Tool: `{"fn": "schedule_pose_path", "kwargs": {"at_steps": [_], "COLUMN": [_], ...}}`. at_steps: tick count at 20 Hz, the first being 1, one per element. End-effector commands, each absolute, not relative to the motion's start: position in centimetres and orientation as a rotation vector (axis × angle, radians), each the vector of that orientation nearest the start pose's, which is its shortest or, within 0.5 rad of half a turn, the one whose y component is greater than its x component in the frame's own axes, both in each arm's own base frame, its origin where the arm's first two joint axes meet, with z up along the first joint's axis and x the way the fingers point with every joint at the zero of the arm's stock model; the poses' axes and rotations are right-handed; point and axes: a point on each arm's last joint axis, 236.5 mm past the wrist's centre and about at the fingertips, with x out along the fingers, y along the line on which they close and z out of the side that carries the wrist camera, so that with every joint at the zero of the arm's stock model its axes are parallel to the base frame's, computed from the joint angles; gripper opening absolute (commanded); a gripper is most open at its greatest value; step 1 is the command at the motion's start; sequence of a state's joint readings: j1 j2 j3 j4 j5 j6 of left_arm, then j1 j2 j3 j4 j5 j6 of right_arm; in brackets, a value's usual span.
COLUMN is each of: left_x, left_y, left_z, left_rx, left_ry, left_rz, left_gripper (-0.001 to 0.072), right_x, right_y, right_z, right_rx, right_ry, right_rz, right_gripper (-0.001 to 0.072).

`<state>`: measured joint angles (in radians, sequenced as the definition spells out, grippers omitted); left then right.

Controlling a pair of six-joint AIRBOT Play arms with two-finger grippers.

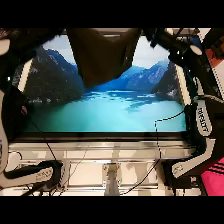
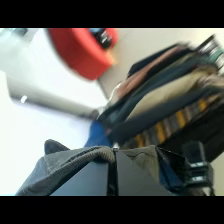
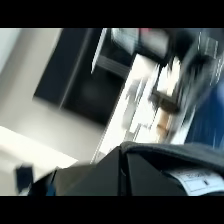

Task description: Fold the clothes and pants, and hang the long-sleeved shirts on hangers.

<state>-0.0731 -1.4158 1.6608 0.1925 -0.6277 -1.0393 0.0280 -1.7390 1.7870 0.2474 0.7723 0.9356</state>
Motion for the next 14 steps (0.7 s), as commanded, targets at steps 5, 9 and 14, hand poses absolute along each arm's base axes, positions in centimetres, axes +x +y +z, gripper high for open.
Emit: {"fn": "schedule_pose_path", "kwargs": {"at_steps": [5,9,14], "left_x": [56.1,55.3,54.0], "left_y": [-17.7,-19.9,-21.4], "left_z": [41.5,35.9,24.2], "left_rx": [-0.754,-0.572,-0.494], "left_ry": [0.037,0.211,0.562], "left_rz": [-0.751,-0.792,-0.778], "left_gripper": [0.0011,0.0012,0.0011], "right_x": [61.9,62.2,59.2], "right_y": [12.8,13.6,12.9], "right_z": [39.6,36.2,22.5], "right_rx": [0.941,0.896,0.716], "right_ry": [-0.114,-0.003,0.586], "right_rz": [0.575,0.600,0.558], "right_gripper": [0.0018,0.0018,0.0015]}}
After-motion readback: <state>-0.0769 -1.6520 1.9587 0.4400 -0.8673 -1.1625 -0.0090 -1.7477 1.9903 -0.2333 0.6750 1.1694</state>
